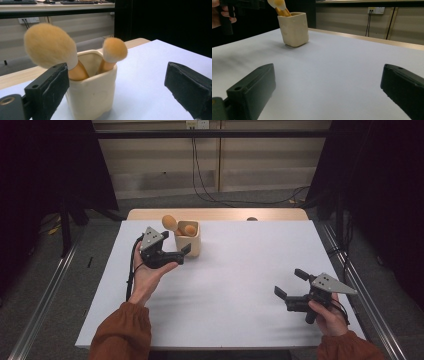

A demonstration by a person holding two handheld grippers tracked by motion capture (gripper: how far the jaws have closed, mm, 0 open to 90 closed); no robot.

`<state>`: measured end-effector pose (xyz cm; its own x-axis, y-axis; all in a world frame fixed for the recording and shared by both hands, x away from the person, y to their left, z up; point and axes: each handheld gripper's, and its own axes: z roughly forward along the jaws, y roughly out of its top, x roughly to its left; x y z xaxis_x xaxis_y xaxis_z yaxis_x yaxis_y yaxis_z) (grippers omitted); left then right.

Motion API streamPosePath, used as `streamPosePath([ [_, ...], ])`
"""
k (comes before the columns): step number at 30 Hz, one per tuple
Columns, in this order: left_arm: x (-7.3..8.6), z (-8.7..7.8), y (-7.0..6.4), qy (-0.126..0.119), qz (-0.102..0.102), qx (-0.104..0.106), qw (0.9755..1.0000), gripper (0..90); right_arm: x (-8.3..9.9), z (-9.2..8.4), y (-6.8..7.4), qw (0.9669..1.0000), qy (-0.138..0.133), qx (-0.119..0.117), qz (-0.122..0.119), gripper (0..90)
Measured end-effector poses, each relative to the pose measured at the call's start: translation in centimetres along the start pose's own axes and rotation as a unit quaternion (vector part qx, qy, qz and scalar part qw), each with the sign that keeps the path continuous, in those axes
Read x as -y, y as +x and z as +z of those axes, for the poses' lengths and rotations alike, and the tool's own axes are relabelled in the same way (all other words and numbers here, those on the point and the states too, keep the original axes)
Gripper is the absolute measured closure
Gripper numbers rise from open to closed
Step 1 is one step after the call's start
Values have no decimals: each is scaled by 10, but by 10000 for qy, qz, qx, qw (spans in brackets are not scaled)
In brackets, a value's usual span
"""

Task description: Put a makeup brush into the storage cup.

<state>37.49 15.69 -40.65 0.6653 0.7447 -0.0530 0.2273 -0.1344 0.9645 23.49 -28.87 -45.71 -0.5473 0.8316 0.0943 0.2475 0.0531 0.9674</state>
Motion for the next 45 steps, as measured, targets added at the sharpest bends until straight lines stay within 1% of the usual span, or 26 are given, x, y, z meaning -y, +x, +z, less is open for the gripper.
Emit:
streamPosePath([
  [3, 2, -5, 1, -38, -66, 10, 10000, 49, 0, 0, 1, 10000, -14, 8, 6, 0],
  [6, 4, -11, 2, -43, -81, -14, 10000, 37, 0, 0, 1, 10000, -16, 17, 3, 0],
  [7, 5, -13, 4, -63, -52, -11, 10000, 35, 0, 0, 1, 10000, -15, 19, 5, 0],
  [10, 7, -19, 5, -43, -95, 8, 9999, 24, 0, 0, 1, 10000, -23, 26, 1, 0],
  [14, 11, -28, 6, -84, -161, 61, 9998, 23, -1, -1, 0, 10000, -32, 56, 5, 0],
  [17, 14, -34, 7, -13, -138, 14, 9999, 21, -1, -1, 0, 10000, -40, 74, 12, 0],
  [19, 16, -38, 7, 13, -112, 32, 9999, 21, -1, -2, 0, 10000, -32, 75, 14, 0],
  [20, 18, -41, 8, 78, -122, 67, 9999, 22, -1, -2, 0, 10000, -23, 77, 15, 0],
  [21, 19, -42, 8, 74, -142, 93, 9998, 22, 0, -2, 0, 10000, -19, 85, 13, 0],
  [23, 23, -48, 8, 75, -162, 47, 9998, 24, 0, -3, 0, 9999, -35, 101, 11, 0],
  [25, 25, -52, 8, 74, -188, 64, 9998, 25, 0, -4, 0, 9999, -24, 115, 9, 0],
  [28, 27, -59, 8, 124, -126, 18, 9998, 25, 0, -6, 1, 9999, -53, 149, 16, 0],
  [30, 28, -64, 8, 80, -140, 17, 9999, 25, 0, -7, 0, 9998, -53, 176, 11, 0],
  [32, 29, -70, 7, 91, -137, -2, 9999, 25, 0, -8, 0, 9998, -51, 192, 9, 0],
  [34, 31, -74, 6, 127, -93, -5, 9999, 25, 0, -8, 0, 9998, -54, 205, 8, 0],
  [35, 33, -76, 5, 118, -126, 36, 9998, 23, 0, -8, 0, 9998, -59, 210, 3, 0],
  [36, 34, -78, 5, 164, -94, 36, 9998, 18, 0, -8, 0, 9997, -57, 222, 8, 0],
  [38, 35, -82, 4, 226, -99, 47, 9997, 18, 0, -8, 0, 9997, -57, 228, 38, 0],
  [39, 36, -83, 4, 216, -125, 38, 9997, 18, 1, -9, 0, 9997, -54, 235, 19, 0],
  [40, 37, -86, 3, 230, -89, 35, 9997, 18, 0, -9, 0, 9997, -60, 239, 11, 0],
  [43, 41, -94, 1, 205, -88, -30, 9997, 18, 1, -9, 0, 9997, -59, 252, 10, 0],
  [44, 43, -96, 1, 191, -188, -13, 9996, 18, 1, -10, 0, 9996, -49, 263, 11, 0],
  [45, 45, -98, 1, 232, -157, -68, 9996, 18, 1, -10, 1, 9996, -51, 262, 15, 0],
])
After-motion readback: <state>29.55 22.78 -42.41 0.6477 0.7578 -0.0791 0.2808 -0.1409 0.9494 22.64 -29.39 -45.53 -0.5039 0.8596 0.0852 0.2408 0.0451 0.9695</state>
